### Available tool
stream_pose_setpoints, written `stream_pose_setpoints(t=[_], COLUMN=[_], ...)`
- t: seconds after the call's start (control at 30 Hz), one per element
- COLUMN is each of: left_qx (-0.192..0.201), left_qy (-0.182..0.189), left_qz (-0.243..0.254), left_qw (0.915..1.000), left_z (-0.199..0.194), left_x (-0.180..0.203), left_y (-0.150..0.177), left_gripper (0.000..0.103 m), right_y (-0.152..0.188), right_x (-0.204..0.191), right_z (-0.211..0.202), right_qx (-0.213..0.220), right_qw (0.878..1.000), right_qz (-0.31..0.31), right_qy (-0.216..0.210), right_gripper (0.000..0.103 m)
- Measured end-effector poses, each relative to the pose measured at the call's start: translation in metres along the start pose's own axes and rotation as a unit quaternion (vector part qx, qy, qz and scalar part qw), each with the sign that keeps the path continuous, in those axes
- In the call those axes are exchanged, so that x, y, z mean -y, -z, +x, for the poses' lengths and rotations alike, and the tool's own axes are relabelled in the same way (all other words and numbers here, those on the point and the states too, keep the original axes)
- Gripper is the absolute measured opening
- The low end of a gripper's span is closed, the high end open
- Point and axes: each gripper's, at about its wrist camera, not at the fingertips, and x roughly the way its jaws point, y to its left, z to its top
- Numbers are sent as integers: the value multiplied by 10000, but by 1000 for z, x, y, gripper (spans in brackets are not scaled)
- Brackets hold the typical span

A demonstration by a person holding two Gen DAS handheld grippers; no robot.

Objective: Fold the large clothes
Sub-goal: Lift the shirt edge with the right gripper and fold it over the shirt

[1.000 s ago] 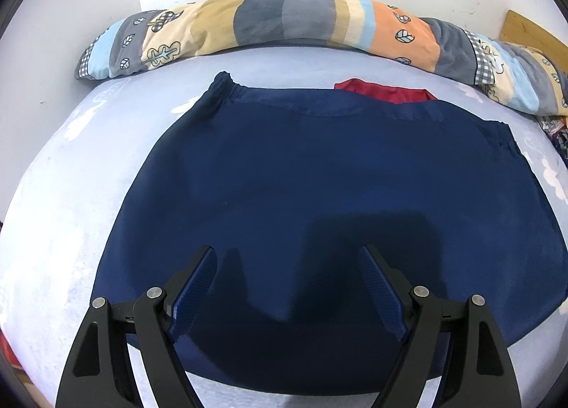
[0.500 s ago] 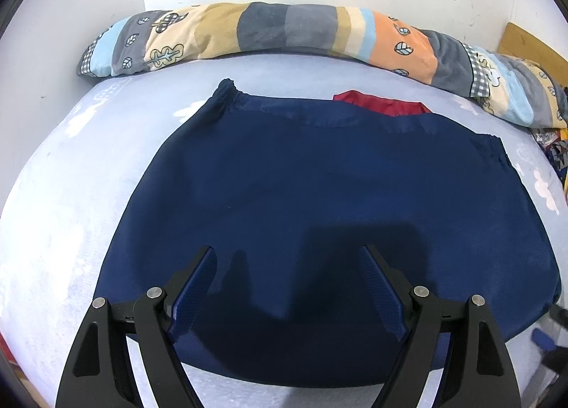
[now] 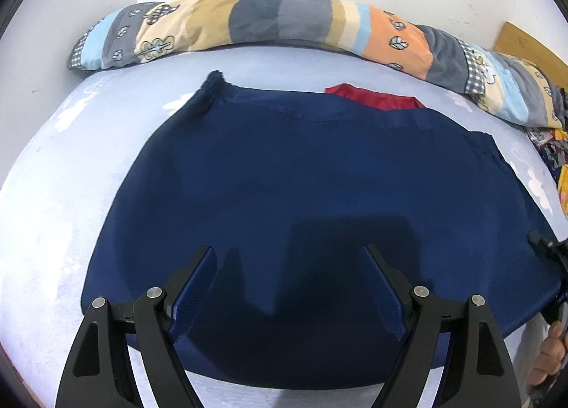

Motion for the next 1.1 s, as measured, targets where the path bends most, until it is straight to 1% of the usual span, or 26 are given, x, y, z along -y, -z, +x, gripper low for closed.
stream_pose_setpoints(t=[0.03, 0.07, 0.1, 0.13, 0.2, 0.27, 0.3, 0.37, 0.4, 0.43, 0.53, 0.57, 0.6, 0.63, 0.67, 0.7, 0.73, 0.77, 0.8, 0.83, 0.9, 0.97, 1.03, 1.07, 1.1], left_qx=[7, 15, 6, -23, -123, -263, -290, -277, -220, -110, 238, 239, 136, -147, -384, -329, -314, -311, -211, -42, 204, 335, 350, 374, 397], left_qy=[-7, -17, -18, -20, -11, 7, -52, -199, -290, -262, -49, -48, -34, 27, -23, -59, -18, 86, 203, 190, 0, -242, -316, -339, -332], left_qz=[22, 36, 43, 45, 69, 99, 135, 275, 322, 228, -68, -61, -13, 100, 317, 375, 343, 240, 30, -139, -279, -416, -637, -851, -974], left_qw=[10000, 10000, 10000, 10000, 9999, 9996, 9995, 9990, 9988, 9993, 9997, 9997, 9999, 9998, 9988, 9987, 9989, 9992, 9996, 9997, 9994, 9983, 9969, 9951, 9939], left_z=[0, 0, 1, 2, 7, 16, 20, 26, 25, 21, 7, 8, 12, 22, 30, 29, 25, 21, 14, 5, -5, -12, -18, -23, -27], left_x=[1, 1, 1, 2, 4, 7, 11, 18, 20, 19, 12, 14, 15, 17, 21, 21, 19, 15, 6, -3, -19, -39, -61, -78, -86], left_y=[0, -1, 0, 1, 4, 8, 10, 15, 15, 13, 7, 9, 11, 15, 19, 19, 16, 12, 7, 3, -3, -8, -8, -9, -9], left_gripper=[82, 82, 82, 82, 82, 82, 83, 84, 84, 81, 83, 83, 84, 84, 84, 84, 82, 82, 82, 83, 83, 83, 83, 83, 83], right_y=[-3, -4, -6, -6, -4, -2, -1, 1, 3, 4, 8, 9, 10, 11, 12, 13, 15, 18, 20, 23, 26, 31, 38, 41, 47], right_x=[-4, -6, -7, -9, -23, -34, -42, -54, -59, -66, -79, -83, -86, -91, -95, -99, -104, -109, -116, -123, -135, -150, -168, -175, -187], right_z=[3, 5, 4, 1, -5, -8, -10, -13, -15, -17, -21, -22, -25, -26, -25, -26, -27, -28, -28, -28, -26, -25, -23, -21, -18], right_qx=[-115, -195, -220, -169, -68, 17, 54, 74, 74, 77, 82, 84, 80, 72, 70, 66, 59, 56, 59, 71, 68, 72, 80, 86, 94], right_qw=[9999, 9997, 9997, 9997, 9997, 9993, 9989, 9982, 9977, 9969, 9951, 9944, 9938, 9932, 9928, 9923, 9914, 9903, 9888, 9878, 9859, 9833, 9798, 9782, 9757], right_qz=[-87, -88, -46, -22, -191, -332, -387, -545, -623, -736, -936, -995, -1046, -1099, -1134, -1184, -1262, -1361, -1476, -1549, -1670, -1818, -1991, -2062, -2167], right_qy=[-39, -96, -127, -160, -121, -177, -251, -255, -250, -261, -316, -332, -358, -383, -378, -362, -335, -290, -208, -143, -56, 56, 188, 236, 295], right_gripper=[55, 34, 23, 18, 17, 17, 17, 17, 17, 17, 17, 17, 17, 17, 17, 17, 17, 17, 17, 17, 17, 17, 17, 17, 17])
